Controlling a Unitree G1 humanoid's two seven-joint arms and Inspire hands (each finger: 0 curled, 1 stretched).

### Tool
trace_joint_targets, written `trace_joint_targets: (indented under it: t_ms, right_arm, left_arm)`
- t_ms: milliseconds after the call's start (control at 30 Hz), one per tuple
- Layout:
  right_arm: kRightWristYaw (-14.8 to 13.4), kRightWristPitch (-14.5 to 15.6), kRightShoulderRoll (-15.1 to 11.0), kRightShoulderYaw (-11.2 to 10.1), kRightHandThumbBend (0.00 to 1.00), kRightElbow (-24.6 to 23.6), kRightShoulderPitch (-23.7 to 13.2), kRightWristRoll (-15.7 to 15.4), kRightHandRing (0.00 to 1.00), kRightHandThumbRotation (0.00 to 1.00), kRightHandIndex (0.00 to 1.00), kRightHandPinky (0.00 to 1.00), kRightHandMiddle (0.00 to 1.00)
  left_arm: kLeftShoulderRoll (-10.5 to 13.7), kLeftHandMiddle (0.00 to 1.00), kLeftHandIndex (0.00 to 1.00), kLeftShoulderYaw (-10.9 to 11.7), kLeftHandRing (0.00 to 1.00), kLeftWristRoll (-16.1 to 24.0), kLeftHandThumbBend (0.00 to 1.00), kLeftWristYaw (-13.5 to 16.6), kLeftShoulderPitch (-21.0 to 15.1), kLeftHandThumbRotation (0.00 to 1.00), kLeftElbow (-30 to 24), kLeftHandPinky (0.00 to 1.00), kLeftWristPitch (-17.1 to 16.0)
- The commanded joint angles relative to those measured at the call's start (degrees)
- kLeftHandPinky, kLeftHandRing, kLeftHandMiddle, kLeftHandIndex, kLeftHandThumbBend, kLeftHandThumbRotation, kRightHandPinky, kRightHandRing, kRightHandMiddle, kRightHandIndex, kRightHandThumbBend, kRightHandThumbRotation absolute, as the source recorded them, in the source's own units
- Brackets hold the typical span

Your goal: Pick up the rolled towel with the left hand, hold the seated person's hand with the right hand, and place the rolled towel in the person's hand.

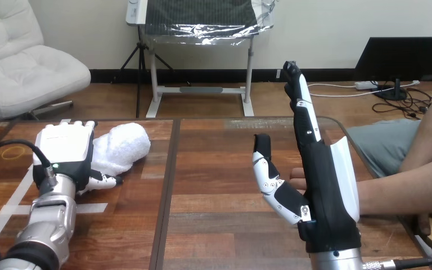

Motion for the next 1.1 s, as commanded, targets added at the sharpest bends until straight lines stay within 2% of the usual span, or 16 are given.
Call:
trace_joint_targets:
  t_ms: [0, 233, 767, 1067]
  right_arm:
    - [0.2, 0.3, 1.5, -1.0, 0.0, -2.4, -1.9, 0.8, 1.0, 0.0, 1.0, 1.0, 1.0]
    - [0.5, 0.1, 1.3, -1.2, 0.0, -2.6, -1.7, 0.9, 1.0, 0.0, 1.0, 1.0, 1.0]
    - [1.3, 0.5, 1.0, -1.5, 0.0, -3.2, -1.4, 1.1, 1.0, 0.0, 1.0, 1.0, 1.0]
    - [1.5, 0.4, 0.9, -1.8, 0.0, -3.3, -1.5, 1.0, 1.0, 0.0, 1.0, 1.0, 1.0]
  left_arm:
    - [-0.8, 0.93, 0.92, -1.2, 0.93, 0.2, 0.85, 0.8, -5.8, 0.49, 1.3, 0.94, 1.6]
    - [-1.6, 0.93, 0.91, -2.3, 0.92, 0.7, 0.84, 1.8, -6.5, 0.5, 3.1, 0.92, 2.9]
    - [-2.6, 0.93, 0.92, -3.9, 0.93, 0.4, 0.8, 1.1, -7.9, 0.52, 5.9, 0.92, 3.3]
    - [-3.1, 0.9, 0.89, -4.0, 0.88, -0.3, 0.79, 1.4, -7.8, 0.47, 6.9, 0.86, 2.9]
